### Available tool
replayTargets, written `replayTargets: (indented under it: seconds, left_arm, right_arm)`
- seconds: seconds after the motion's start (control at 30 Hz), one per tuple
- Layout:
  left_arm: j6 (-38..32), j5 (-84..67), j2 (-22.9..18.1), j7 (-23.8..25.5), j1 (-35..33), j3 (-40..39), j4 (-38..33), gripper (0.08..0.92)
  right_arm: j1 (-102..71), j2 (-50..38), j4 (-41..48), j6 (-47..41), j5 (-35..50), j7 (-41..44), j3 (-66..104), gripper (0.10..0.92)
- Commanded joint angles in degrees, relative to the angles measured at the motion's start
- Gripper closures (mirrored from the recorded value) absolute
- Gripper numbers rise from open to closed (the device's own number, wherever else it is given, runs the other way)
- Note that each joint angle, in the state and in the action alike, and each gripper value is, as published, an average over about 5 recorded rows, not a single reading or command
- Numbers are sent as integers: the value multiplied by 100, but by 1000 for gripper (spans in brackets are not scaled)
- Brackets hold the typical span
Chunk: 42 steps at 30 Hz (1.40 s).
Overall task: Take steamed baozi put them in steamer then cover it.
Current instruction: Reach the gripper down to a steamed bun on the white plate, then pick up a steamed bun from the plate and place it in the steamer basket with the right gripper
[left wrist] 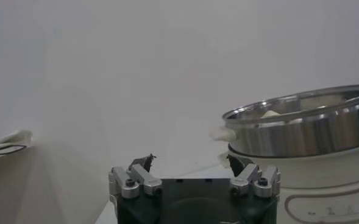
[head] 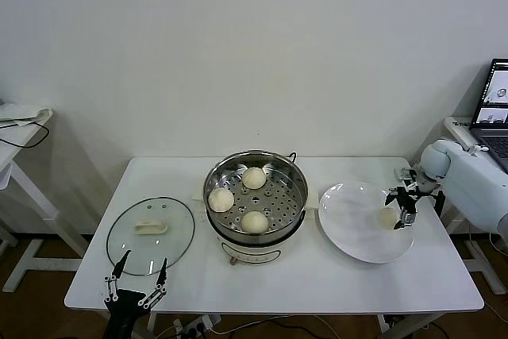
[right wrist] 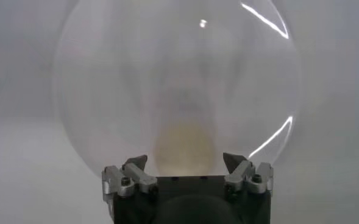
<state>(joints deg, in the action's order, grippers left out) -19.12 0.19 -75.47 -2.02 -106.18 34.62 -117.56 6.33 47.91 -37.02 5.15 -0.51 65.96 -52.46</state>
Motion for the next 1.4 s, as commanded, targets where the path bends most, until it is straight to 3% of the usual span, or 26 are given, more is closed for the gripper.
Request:
replayTargets:
  seconds: [0.03,0.33,0.57,0.9,1.13,1.4]
  left_arm:
    - [-15,-1,-1,0,-4,0,22,177]
    - [-23,-1,-5,1,-22,21,6,177]
    - [-23,-2,17,2,-8,11,-5,177]
    - [-1,-2,68,0,70,-88,-33,177]
    - [8,-3,89,-12,116,-145,-58,177]
    - [26,-3,98,-23,163,-180,-77,177]
  right_arm:
    - [-193,145,210,-36,-38,-110,111,206]
    - [-132,49,62,-87,-41,-113,60,332]
    - [550,-217,-500,-281,285,85,-340,360]
    - [2989,-497,-2140,-727,1707,746,-2221,370]
    - [4236,107,-2966,-1255,3158,628,-3312,372]
    - [4523,1027,-3462,-1734,3983,245,-3677,379]
